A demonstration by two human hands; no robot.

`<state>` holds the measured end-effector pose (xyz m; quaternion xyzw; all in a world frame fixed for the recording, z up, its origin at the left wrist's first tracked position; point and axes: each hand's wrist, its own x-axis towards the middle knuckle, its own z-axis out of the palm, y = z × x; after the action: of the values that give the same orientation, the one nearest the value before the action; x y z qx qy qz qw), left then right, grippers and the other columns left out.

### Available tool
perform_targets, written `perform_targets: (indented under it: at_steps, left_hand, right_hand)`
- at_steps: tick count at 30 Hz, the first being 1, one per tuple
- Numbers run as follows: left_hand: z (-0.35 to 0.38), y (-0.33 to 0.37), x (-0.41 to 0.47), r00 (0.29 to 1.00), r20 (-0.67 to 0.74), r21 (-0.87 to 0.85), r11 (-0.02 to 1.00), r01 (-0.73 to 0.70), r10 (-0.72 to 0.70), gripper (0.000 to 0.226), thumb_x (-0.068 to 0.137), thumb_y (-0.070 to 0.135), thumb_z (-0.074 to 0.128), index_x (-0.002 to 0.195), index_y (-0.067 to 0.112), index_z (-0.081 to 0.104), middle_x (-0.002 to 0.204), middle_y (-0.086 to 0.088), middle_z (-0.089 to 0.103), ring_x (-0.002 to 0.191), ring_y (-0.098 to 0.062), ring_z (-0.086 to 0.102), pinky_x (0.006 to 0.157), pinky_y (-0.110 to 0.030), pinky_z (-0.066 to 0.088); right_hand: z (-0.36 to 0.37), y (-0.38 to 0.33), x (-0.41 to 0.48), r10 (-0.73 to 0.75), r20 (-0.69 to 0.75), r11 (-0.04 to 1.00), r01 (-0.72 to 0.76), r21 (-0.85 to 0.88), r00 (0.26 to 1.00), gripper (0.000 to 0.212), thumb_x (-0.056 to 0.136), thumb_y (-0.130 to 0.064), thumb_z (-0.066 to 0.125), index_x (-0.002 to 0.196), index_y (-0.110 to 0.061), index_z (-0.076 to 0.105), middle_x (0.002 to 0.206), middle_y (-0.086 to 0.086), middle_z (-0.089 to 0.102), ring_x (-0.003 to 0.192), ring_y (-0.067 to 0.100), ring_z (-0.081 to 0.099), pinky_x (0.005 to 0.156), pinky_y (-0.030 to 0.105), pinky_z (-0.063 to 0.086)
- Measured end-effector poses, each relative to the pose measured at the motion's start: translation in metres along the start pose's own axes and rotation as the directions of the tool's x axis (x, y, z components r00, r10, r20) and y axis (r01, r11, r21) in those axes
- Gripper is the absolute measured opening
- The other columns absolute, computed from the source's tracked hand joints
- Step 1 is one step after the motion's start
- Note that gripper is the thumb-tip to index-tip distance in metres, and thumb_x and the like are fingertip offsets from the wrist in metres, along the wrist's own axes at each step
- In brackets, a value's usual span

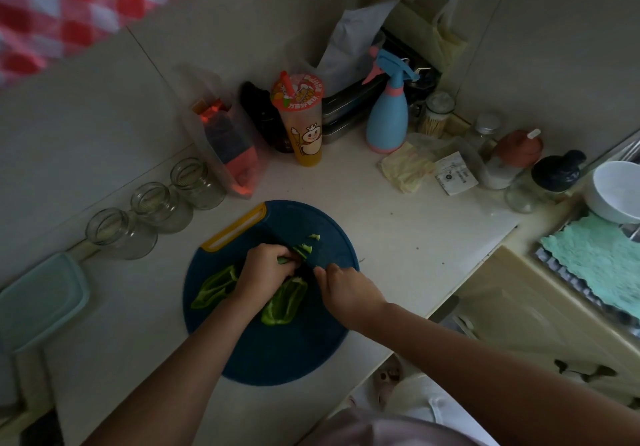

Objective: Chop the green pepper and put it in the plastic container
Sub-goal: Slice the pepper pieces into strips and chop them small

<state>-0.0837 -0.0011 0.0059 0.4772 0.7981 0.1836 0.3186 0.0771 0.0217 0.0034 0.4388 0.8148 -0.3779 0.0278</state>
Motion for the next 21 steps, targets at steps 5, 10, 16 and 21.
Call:
perform_targets:
  at_steps: [5,10,16,21]
  left_hand:
    - [0.001,-0.002,0.001,1.000,0.008,-0.022,1.000,0.014,-0.014,0.009,0.083,0.009,0.068,0.090,0.006,0.073,0.059,0.012,0.056,0.053,0.005,0.051,0.047,-0.003,0.038]
    - [0.000,-0.006,0.001,1.000,0.001,-0.028,0.999,0.019,-0.019,0.007,0.084,0.012,0.066,0.084,0.008,0.072,0.063,0.006,0.061,0.054,0.002,0.054,0.049,-0.005,0.039]
    - [0.003,-0.012,-0.003,0.998,0.020,-0.136,0.989,0.063,-0.061,0.015,0.088,0.007,0.061,0.083,0.021,0.061,0.078,-0.008,0.069,0.063,-0.010,0.064,0.054,-0.016,0.047]
    - [0.002,-0.017,-0.004,0.973,0.066,-0.316,0.920,0.230,-0.221,0.037,0.085,0.002,0.064,0.118,0.009,0.050,0.097,-0.019,0.067,0.057,-0.011,0.062,0.046,-0.012,0.045]
  right_hand:
    - [-0.002,-0.002,0.007,-0.015,0.075,1.000,0.015,-0.011,0.997,0.039,0.104,-0.034,0.018,0.098,-0.010,0.048,0.087,0.009,0.050,0.081,0.030,0.058,0.064,0.035,0.037]
    - [0.009,-0.007,0.015,0.084,0.063,0.994,-0.088,0.065,0.994,0.041,0.102,-0.044,0.020,0.088,-0.015,0.045,0.082,0.009,0.056,0.070,0.022,0.052,0.066,0.034,0.039]
    - [0.000,-0.008,0.018,0.092,0.003,0.965,-0.090,0.247,0.996,0.022,0.104,-0.019,0.021,0.093,-0.014,0.039,0.082,0.008,0.049,0.068,0.022,0.046,0.063,0.037,0.038]
    - [0.001,0.009,-0.001,0.115,0.012,0.945,-0.113,0.306,0.993,0.047,0.103,-0.038,0.021,0.068,-0.014,0.042,0.064,0.002,0.046,0.060,0.015,0.045,0.067,0.030,0.036]
